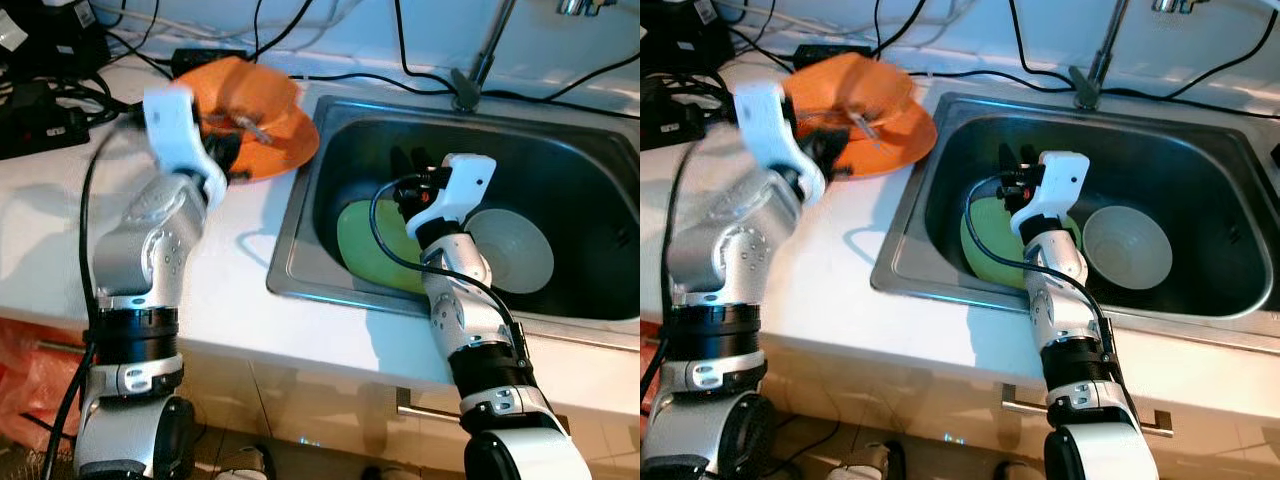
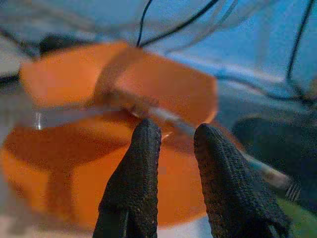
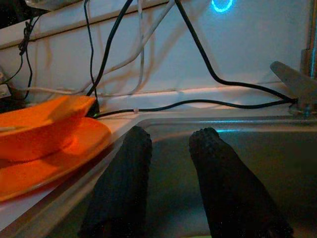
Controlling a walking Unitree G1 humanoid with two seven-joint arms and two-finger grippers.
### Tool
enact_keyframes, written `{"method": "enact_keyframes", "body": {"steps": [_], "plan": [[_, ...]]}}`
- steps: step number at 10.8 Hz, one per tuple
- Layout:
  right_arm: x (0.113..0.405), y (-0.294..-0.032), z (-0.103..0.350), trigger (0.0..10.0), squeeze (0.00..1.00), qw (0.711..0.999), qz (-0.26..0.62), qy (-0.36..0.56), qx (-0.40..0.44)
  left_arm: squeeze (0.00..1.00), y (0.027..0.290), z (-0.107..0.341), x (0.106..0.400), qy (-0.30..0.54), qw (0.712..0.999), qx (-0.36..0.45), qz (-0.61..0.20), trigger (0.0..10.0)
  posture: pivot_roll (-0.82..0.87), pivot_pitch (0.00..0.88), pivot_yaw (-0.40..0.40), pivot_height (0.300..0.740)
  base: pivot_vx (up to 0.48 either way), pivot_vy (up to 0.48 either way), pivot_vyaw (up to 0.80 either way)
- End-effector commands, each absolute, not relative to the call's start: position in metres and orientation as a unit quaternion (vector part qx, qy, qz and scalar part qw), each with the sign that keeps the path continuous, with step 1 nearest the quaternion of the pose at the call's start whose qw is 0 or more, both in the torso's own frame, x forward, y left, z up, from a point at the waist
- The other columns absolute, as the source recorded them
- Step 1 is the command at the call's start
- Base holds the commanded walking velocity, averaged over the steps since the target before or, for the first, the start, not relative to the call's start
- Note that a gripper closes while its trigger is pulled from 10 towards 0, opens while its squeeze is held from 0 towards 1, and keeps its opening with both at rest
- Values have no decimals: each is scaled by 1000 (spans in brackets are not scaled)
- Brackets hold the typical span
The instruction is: Kitchen organization
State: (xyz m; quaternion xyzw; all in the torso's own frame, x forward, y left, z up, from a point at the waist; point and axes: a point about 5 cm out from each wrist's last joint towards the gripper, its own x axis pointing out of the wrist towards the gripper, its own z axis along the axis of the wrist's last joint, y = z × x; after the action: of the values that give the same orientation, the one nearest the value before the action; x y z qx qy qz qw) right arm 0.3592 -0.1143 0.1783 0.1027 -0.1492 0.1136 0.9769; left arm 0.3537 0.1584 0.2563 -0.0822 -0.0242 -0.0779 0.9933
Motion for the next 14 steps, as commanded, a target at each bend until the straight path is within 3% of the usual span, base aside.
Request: {"method": "enact_keyframes", "body": {"steps": [1, 3, 6, 8, 14], "plan": [[359, -119, 173, 10000, 0, 979, 104, -140, 108, 0, 153, 269, 350, -50, 991, -76, -98, 10000, 89, 148, -4, 740, 0, 0, 0], [359, -117, 173, 10000, 0, 978, 105, -140, 110, 0, 146, 280, 346, -64, 988, -69, -121, 10000, 89, 146, -1, 740, 0, 0, 0], [359, -120, 173, 10000, 0, 978, 101, -141, 111, 0, 131, 267, 330, -13, 977, -32, -210, 10000, 88, 145, -3, 740, 0, 0, 0], [359, -119, 173, 10000, 0, 979, 102, -140, 112, 0, 137, 260, 329, 16, 983, -18, -184, 10000, 95, 146, -7, 740, 0, 0, 0], [360, -117, 173, 10000, 0, 978, 112, -136, 110, 0, 131, 235, 310, 71, 967, 26, -241, 10000, 102, 144, -25, 740, 0, 0, 0]]}}
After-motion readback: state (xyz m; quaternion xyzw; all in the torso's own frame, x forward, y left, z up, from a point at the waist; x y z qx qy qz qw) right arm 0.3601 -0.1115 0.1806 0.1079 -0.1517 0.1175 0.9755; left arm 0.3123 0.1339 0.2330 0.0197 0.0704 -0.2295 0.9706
